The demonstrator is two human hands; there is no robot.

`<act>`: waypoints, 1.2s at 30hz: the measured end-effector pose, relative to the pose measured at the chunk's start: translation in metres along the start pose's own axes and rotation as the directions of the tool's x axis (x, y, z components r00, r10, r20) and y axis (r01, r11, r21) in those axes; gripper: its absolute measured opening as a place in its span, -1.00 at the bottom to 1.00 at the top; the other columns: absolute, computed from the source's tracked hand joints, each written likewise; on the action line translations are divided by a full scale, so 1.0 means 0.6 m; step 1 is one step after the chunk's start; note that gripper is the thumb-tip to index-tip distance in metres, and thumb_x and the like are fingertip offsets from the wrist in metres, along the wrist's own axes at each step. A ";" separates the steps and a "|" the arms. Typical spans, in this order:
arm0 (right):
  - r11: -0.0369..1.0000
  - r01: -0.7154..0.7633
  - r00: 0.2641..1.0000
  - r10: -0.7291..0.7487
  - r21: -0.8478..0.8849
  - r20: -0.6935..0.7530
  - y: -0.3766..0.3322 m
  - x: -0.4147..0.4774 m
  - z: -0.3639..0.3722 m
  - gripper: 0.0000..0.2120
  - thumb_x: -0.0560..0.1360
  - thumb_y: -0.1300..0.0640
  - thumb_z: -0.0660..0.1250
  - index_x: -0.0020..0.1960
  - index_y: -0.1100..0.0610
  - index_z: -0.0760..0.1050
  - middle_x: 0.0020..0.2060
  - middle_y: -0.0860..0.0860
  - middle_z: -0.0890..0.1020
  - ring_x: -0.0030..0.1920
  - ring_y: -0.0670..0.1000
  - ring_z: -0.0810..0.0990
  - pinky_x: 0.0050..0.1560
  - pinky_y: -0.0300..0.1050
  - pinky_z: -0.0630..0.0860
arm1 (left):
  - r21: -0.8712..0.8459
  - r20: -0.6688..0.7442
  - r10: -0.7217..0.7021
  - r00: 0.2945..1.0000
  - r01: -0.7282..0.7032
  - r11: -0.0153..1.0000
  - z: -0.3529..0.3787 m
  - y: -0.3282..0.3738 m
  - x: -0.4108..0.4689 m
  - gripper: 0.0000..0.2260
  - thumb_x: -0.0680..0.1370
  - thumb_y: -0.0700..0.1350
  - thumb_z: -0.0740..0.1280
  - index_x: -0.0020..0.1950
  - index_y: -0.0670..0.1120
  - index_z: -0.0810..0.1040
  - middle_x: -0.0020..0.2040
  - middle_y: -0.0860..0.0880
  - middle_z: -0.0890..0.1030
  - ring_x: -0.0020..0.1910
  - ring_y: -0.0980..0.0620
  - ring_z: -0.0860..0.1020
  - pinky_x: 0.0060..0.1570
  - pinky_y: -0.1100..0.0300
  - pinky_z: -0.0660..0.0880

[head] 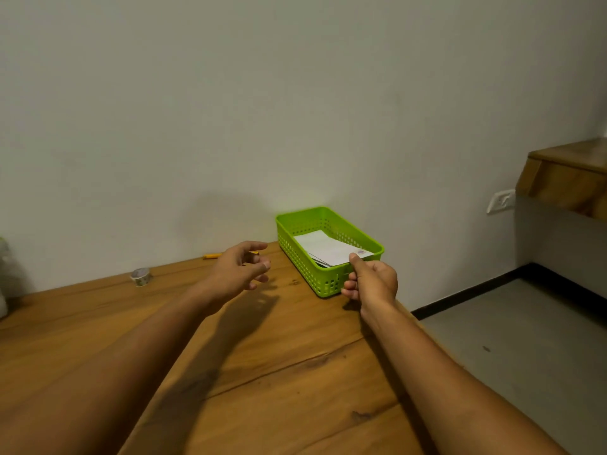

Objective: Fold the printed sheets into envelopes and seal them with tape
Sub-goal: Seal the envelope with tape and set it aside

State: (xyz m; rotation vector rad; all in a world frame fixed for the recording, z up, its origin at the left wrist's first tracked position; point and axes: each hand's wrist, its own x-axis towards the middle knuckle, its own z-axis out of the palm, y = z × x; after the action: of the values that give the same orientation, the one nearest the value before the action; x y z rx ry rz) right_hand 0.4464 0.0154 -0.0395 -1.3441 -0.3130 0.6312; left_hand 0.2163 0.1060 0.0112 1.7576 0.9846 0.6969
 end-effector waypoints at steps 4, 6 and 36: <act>0.996 0.079 0.994 -0.075 -0.045 0.084 0.008 -0.031 0.005 -0.66 0.58 0.05 0.48 -0.25 0.17 0.44 -0.45 0.06 0.53 -0.56 -0.05 0.48 -0.54 -0.15 0.51 | 0.014 -0.019 0.015 1.000 -0.014 1.000 -0.036 -0.019 -0.019 -0.65 0.64 -0.18 0.36 0.42 -0.04 0.47 0.16 -0.16 0.61 0.01 -0.06 0.69 -0.07 0.10 0.57; 0.992 0.114 0.983 -0.104 -0.060 0.152 0.013 -0.055 0.015 -0.66 0.57 0.06 0.48 -0.25 0.15 0.42 -0.47 0.04 0.52 -0.55 -0.04 0.47 -0.55 -0.15 0.49 | 0.033 -0.046 0.018 0.999 -0.017 0.999 -0.062 -0.032 -0.037 -0.66 0.64 -0.17 0.35 0.42 -0.02 0.48 0.14 -0.12 0.61 0.03 -0.06 0.68 -0.07 0.11 0.59; -0.143 0.911 0.412 0.280 -0.386 0.867 0.120 -0.317 0.260 -0.33 0.67 -0.36 -0.08 0.69 -0.08 0.01 0.68 0.07 0.04 0.66 0.17 0.03 0.61 0.15 0.05 | 0.760 -0.380 -0.191 0.905 0.423 0.494 -0.316 -0.260 -0.335 -0.46 0.71 0.20 -0.04 0.67 0.06 0.08 0.67 -0.06 0.05 0.65 -0.09 -0.01 0.58 -0.25 -0.08</act>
State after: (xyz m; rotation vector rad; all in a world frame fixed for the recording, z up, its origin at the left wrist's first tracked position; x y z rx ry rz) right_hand 0.1908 0.0356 -0.0477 -1.9978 -2.4938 0.2370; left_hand -0.0867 0.0536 -0.0682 2.2090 2.0066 0.1713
